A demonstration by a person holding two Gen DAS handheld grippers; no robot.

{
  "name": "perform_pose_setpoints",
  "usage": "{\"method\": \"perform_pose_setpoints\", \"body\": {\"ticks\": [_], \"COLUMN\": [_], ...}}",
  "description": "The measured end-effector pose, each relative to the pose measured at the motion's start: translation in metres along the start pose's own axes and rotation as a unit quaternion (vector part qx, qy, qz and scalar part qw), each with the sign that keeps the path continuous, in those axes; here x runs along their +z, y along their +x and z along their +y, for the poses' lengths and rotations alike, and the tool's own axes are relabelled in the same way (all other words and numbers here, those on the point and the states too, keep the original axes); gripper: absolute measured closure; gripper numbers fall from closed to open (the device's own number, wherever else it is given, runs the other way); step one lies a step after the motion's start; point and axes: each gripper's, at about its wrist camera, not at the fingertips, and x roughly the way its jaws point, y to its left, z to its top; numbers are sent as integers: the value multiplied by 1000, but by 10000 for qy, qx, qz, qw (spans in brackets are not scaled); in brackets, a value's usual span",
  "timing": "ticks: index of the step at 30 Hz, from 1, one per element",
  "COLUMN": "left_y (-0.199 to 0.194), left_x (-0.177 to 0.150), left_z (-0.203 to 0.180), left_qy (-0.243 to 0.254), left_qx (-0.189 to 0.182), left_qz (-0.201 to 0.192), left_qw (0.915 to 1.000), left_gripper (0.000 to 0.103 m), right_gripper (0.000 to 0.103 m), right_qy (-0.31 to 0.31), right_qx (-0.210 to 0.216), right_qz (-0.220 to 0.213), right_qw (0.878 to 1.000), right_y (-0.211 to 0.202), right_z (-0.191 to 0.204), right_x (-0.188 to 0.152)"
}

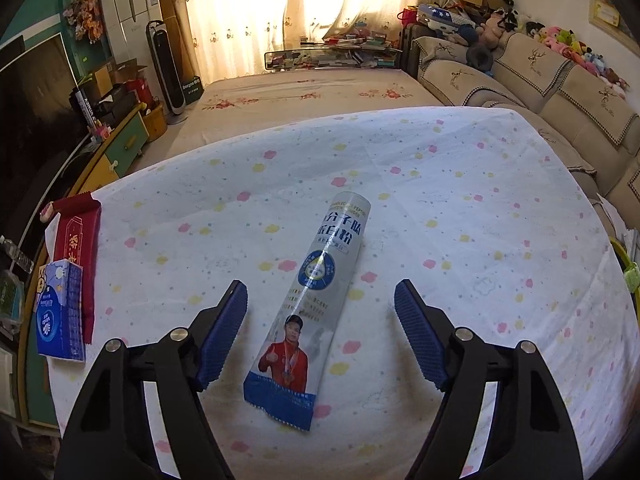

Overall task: Collect trash
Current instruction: 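Grasp the blue-and-white toothpaste tube with the left tool and lift, then carry the toothpaste tube over the bin and open the left tool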

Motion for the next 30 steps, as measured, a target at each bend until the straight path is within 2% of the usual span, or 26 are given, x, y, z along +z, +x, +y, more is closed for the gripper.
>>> {"method": "perform_pose_setpoints", "body": {"ticks": [5, 9, 14, 24, 30], "left_y": [11, 11, 8, -11, -49], "left_x": [1, 1, -2, -23, -41], "left_z": [2, -2, -8, -22, -55], "left_qy": [-46, 46, 95, -1, 162], "left_qx": [-28, 36, 69, 11, -126], "left_qz": [133, 102, 59, 30, -176], "left_qw": [9999, 9999, 9999, 10000, 9996], "left_gripper": [46, 52, 66, 74, 75], "right_gripper": [37, 37, 37, 37, 31], "right_qy": [41, 68, 118, 159, 170], "right_qx": [19, 33, 34, 8, -114], "right_qz": [35, 101, 127, 48, -335], "right_qw": [10000, 9999, 9998, 9999, 9992], "right_y": [1, 4, 5, 0, -14], "right_z": [-3, -4, -7, -9, -9], "right_x": [1, 0, 1, 2, 1]}}
